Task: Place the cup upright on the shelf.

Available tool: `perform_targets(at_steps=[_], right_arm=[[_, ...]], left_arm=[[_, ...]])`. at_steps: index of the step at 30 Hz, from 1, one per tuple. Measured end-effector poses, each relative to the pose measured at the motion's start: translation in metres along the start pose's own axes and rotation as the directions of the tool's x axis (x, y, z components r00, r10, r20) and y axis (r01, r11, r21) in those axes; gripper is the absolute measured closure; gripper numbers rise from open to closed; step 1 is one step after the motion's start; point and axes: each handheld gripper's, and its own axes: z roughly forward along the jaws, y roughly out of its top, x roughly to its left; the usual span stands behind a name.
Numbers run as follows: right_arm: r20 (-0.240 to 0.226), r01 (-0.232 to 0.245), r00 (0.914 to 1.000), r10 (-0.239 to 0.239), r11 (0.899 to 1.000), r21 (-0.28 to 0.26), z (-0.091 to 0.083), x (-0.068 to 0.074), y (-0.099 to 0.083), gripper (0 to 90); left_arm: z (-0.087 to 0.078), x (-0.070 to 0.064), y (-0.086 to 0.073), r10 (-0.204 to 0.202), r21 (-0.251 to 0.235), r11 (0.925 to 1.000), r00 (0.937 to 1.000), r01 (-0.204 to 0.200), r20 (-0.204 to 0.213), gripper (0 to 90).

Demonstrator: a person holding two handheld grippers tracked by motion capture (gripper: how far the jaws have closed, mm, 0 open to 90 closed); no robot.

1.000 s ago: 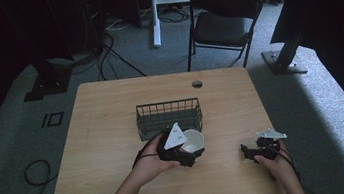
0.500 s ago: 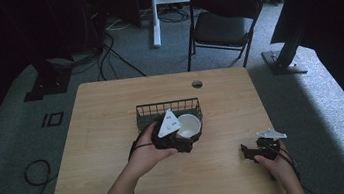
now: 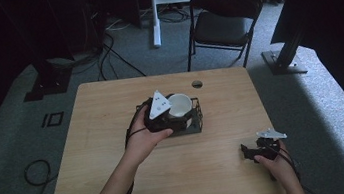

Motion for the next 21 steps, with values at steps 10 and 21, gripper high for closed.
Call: perform_targets(at_steps=[10,21], right_arm=[[0.000,0.000,1.0000,0.000,1.000,-0.001,0.000,0.000,0.000,11.2],[0.000,0.000,1.0000,0.000,1.000,-0.001,0.000,0.000,0.000,11.2]], left_arm=[[0.018,0.021,-0.004,-0.067,-0.018,0.9977,0.9904,0.066,-0.121,20.1],[0.032,0.041,-0.035,-0.150,-0.012,0.9883,0.9589,0.152,-0.241,20.1]])
